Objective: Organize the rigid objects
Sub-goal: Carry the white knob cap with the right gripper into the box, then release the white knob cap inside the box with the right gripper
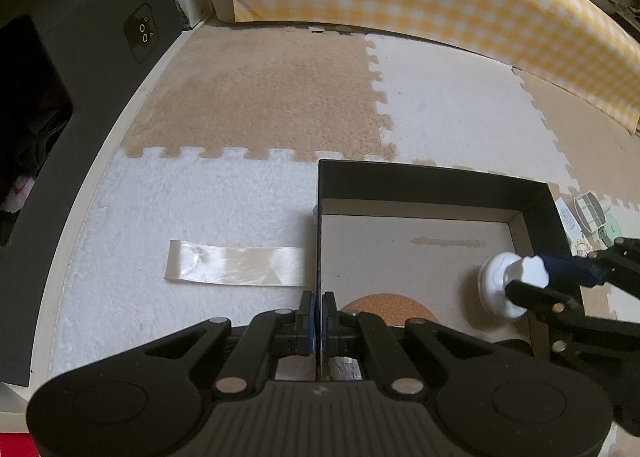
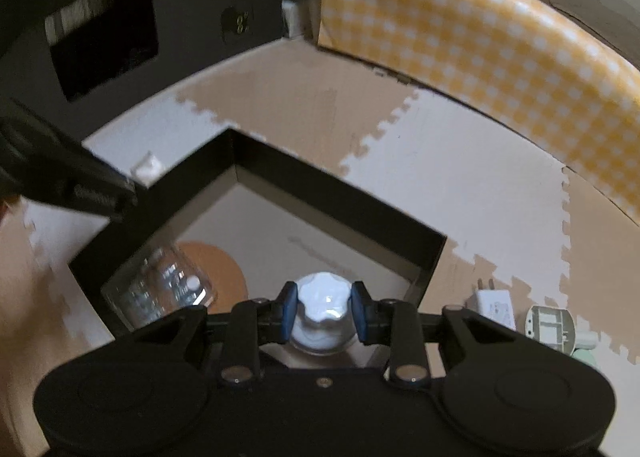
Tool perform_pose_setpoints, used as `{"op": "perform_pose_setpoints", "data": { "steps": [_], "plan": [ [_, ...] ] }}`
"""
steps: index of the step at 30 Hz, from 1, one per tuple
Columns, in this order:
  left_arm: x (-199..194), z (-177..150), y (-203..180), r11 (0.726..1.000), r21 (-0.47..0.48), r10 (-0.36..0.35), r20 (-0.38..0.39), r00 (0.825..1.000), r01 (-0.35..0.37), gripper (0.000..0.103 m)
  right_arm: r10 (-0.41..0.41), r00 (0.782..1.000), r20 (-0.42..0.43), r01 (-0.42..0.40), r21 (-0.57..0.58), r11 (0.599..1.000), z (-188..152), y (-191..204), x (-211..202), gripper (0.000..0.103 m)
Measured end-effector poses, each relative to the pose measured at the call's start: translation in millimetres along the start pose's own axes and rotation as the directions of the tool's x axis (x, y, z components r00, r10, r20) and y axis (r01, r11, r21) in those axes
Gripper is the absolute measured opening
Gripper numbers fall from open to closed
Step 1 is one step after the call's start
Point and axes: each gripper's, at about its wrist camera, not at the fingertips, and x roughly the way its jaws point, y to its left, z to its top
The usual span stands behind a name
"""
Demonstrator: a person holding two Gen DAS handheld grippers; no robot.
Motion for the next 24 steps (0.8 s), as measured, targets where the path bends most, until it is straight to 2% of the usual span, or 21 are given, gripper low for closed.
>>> {"op": "perform_pose_setpoints", "data": {
  "steps": [6, 19, 22, 24],
  "plan": [
    [-0.2, -0.6, -0.1, 1.0, 0.0, -0.001, 0.0, 1.0, 0.001, 0.002, -0.024, 0.998, -0.055, 0.025, 0.01, 1.0, -5.9, -6.0, 9.2, 0.03],
    [-0.1, -0.5, -0.1, 1.0, 0.0, -0.001, 0.0, 1.0, 0.001, 0.002, 0.003, 0.998, -0.061, -0.001, 0.027, 1.0, -7.0, -7.7, 10.5, 0.034],
    [-0.1, -0.6, -0.1, 1.0, 0.0, -0.001, 0.0, 1.0, 0.001, 0.002, 0.013, 0.998, -0.059, -0.011, 0.037, 0.999, -6.2, -7.3, 9.0, 0.039],
    [-0.1, -0.4, -0.2, 1.0, 0.0, -0.001, 0.0, 1.0, 0.001, 0.002, 0.018, 0.999, -0.049, -0.016, 0.045, 0.999, -4.6, -6.5, 5.5, 0.051]
  ]
}}
